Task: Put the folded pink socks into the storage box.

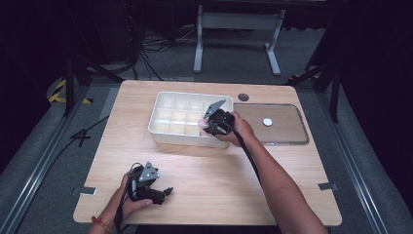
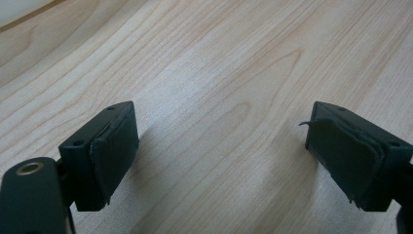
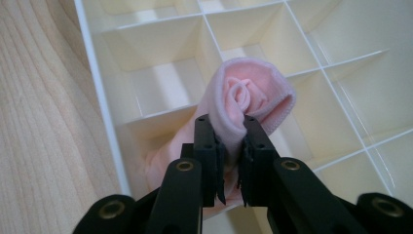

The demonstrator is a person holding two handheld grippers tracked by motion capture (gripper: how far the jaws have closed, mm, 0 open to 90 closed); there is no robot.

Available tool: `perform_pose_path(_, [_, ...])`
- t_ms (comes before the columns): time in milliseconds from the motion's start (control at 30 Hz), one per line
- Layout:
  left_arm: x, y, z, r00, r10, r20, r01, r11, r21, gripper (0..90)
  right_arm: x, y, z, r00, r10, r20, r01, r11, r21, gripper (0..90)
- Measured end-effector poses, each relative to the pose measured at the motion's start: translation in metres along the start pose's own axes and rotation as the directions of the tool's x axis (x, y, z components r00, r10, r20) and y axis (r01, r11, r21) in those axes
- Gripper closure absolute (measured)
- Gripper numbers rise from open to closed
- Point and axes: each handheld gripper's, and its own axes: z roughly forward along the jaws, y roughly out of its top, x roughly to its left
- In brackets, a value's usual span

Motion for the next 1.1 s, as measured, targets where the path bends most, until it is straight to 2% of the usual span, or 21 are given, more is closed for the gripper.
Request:
perform_pose_path(100, [0.000, 0.000, 0.000, 1.0000, 0.000, -0.001, 0.000, 1.0000, 0.000, 12.3, 0.000, 0.001, 0.002, 0.9999, -0.004, -0.010, 0.004, 1.000, 0.013, 80.8])
perform_pose_path(333, [0.000, 0.000, 0.000, 1.0000, 0.001, 0.000, -0.001, 1.0000, 0.001, 12.4, -0.005, 0.003, 0.006, 0.9971, 0.054, -0.054, -0.052, 0.998, 0.048, 81.4])
perform_pose_path(500, [0.000, 0.000, 0.000, 1.0000, 0.002, 0.000, -0.002, 1.0000, 0.001, 12.4, -0.007, 0.004, 0.007, 0.9949, 0.070, -0.072, -0.064, 0.995, 0.075, 81.6])
perform_pose_path(600, [0.000, 0.000, 0.000, 1.0000, 0.000, 0.000, 0.000, 1.0000, 0.000, 12.3, -0.007, 0.005, 0.010, 0.9957, 0.057, -0.073, -0.050, 0.994, 0.096, 81.6])
perform_pose_path(833, [0.000, 0.000, 0.000, 1.0000, 0.001, -0.001, -0.001, 1.0000, 0.000, 12.3, -0.008, 0.007, 0.019, 0.9926, 0.072, -0.098, -0.055, 0.985, 0.165, 81.7])
perform_pose_path(1100, [0.000, 0.000, 0.000, 1.0000, 0.000, -0.001, 0.000, 1.0000, 0.000, 12.3, -0.011, 0.006, 0.021, 0.9865, 0.109, -0.122, -0.087, 0.981, 0.174, 81.7])
